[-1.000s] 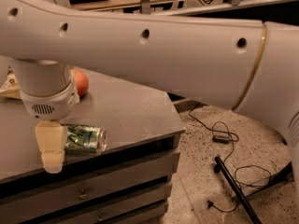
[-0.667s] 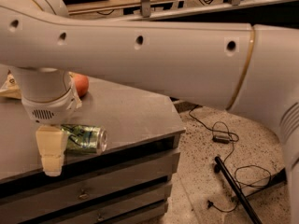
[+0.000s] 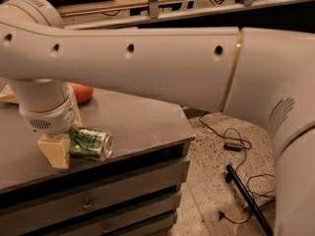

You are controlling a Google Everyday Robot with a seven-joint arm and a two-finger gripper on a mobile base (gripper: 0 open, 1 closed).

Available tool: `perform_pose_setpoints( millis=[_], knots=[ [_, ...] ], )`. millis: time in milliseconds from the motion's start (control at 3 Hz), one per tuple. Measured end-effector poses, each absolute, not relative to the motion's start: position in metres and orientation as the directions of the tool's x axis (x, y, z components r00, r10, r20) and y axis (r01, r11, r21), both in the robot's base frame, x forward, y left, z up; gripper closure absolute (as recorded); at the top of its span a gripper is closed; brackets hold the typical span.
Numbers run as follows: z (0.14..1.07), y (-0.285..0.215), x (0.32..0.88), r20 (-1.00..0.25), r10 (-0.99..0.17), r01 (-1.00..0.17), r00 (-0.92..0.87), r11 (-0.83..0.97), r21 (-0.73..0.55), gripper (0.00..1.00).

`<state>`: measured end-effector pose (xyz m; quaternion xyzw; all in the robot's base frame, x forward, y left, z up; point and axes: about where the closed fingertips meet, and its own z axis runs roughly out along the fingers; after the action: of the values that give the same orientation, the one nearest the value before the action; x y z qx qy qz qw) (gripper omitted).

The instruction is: Place green can upright

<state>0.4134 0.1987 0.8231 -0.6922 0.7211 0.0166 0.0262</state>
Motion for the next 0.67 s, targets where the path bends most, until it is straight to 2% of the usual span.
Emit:
perform_pose_setpoints(
  millis=[667],
  knots=[
    [0.859, 0.209, 0.429, -0.092, -0.996, -0.999, 0.01, -0.007, -0.042, 0.86]
  ],
)
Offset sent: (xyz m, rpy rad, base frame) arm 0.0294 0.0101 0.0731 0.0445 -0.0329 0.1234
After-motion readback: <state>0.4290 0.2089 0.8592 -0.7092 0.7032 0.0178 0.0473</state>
